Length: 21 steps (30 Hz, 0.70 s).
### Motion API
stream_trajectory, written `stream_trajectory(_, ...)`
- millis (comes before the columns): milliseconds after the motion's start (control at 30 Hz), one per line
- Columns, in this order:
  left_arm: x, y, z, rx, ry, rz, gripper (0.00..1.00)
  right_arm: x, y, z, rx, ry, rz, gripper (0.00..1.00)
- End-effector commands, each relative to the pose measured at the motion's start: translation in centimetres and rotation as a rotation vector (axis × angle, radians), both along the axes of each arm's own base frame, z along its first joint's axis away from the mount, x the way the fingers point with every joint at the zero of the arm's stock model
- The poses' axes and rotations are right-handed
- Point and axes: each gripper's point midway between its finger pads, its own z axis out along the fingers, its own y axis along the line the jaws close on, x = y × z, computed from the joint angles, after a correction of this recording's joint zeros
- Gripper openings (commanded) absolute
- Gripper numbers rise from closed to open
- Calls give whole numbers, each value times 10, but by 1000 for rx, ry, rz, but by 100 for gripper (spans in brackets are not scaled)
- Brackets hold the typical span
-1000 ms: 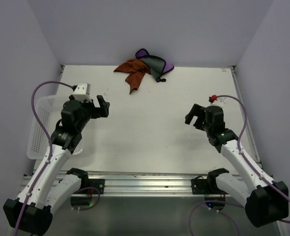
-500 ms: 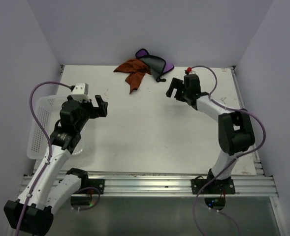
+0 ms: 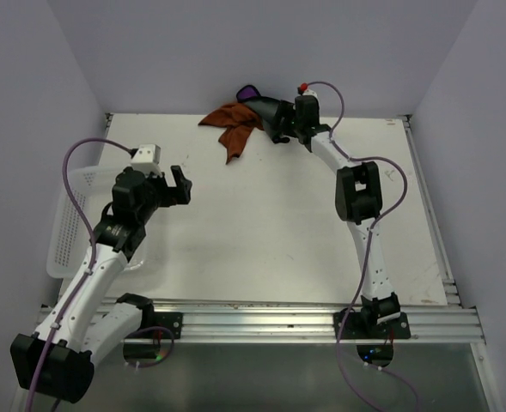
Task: Roll the towels
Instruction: Grab a towel with the right arm
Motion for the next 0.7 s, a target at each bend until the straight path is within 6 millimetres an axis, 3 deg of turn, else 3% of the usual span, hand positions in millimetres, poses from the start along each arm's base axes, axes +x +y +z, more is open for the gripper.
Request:
stream_trajectory(0,6,-3,12,-15,-25,-8,100,23,-3,12,-26,-65,-47,77)
stream_trajectory(33,6,-3,11,-14,-20,-7,99,26,-4,-1,-32,-58,-55,76)
stream_trajectory(167,8,-3,6,-9,-4,-6,100,40,1,-4,-9,-116,-55,70)
stream_trajectory(267,10,-5,4,-8,4,-12,100,44,5,-2,13,-145,-37,56)
stream_trajectory(300,10,-5,4,-8,7,-12,100,44,6,-2,15,-149,-33,43)
stream_trajectory(467,9,-5,4,-9,5,-14,100,43,10,28,40,-203,-12,0)
stream_trajectory(533,8,-4,6,-9,-2,-11,100,41,9,38,43,-209,-12,0)
stream_trajectory(600,6,-4,9,-13,-16,-11,100,27,17,76,73,-235,44,0)
stream_trajectory(667,4,-3,12,-14,-27,-8,100,17,20,85,79,-223,75,0)
